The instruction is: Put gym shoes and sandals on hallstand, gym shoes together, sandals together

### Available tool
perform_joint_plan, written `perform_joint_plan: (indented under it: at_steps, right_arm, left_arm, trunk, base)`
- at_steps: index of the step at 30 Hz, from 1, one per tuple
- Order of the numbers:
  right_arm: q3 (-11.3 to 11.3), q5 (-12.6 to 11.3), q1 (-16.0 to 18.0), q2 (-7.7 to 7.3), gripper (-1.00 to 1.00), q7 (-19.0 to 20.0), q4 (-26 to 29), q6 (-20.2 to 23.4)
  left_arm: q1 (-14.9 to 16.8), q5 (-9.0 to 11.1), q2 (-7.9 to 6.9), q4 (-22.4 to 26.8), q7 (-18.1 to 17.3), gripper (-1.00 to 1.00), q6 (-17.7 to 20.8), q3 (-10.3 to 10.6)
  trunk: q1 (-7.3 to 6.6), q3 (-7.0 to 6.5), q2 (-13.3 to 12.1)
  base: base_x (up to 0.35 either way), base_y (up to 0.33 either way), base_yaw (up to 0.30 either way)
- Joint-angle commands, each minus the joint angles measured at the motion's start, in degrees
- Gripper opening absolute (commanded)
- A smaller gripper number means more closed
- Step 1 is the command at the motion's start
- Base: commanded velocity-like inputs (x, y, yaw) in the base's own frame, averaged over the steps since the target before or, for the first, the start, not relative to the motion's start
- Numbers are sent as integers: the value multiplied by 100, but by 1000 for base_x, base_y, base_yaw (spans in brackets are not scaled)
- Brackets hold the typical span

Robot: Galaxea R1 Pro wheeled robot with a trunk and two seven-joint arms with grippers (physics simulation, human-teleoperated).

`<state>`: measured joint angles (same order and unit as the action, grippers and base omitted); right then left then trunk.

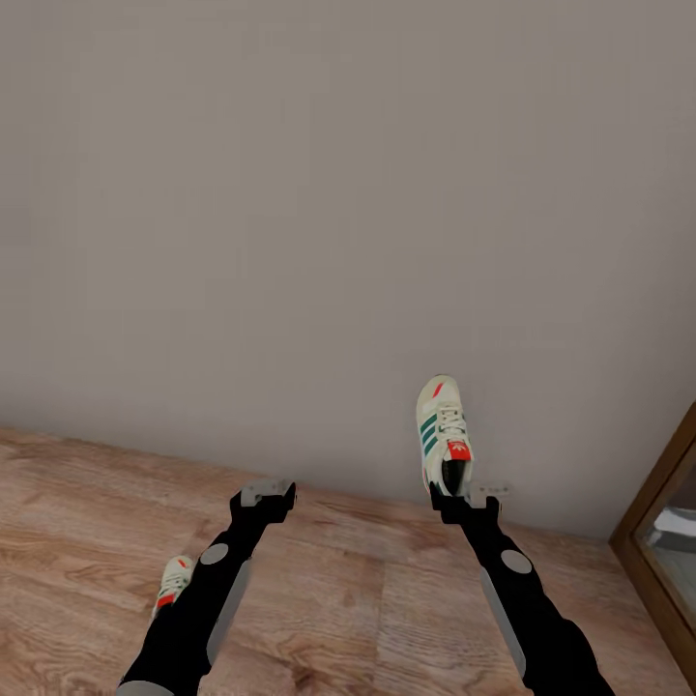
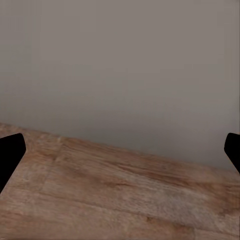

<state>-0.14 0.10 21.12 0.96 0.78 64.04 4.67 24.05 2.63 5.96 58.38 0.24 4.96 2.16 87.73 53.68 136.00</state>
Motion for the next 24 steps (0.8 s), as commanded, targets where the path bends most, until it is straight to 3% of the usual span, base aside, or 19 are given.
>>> perform_joint_plan:
  at_steps: [1,24]
  right_arm:
    - [-3,-2,2,0,-100,9,12,34]
    - [-3,-2,1,0,-100,9,12,34]
  left_arm:
    - [3,27,1,7,3,100,31,4]
    - [3,27,-1,4,0,100,31,4]
  trunk:
    - [-1,2,2]
    - [-1,-73,2]
  base:
    - [0,-17,291]
    - [0,-1,291]
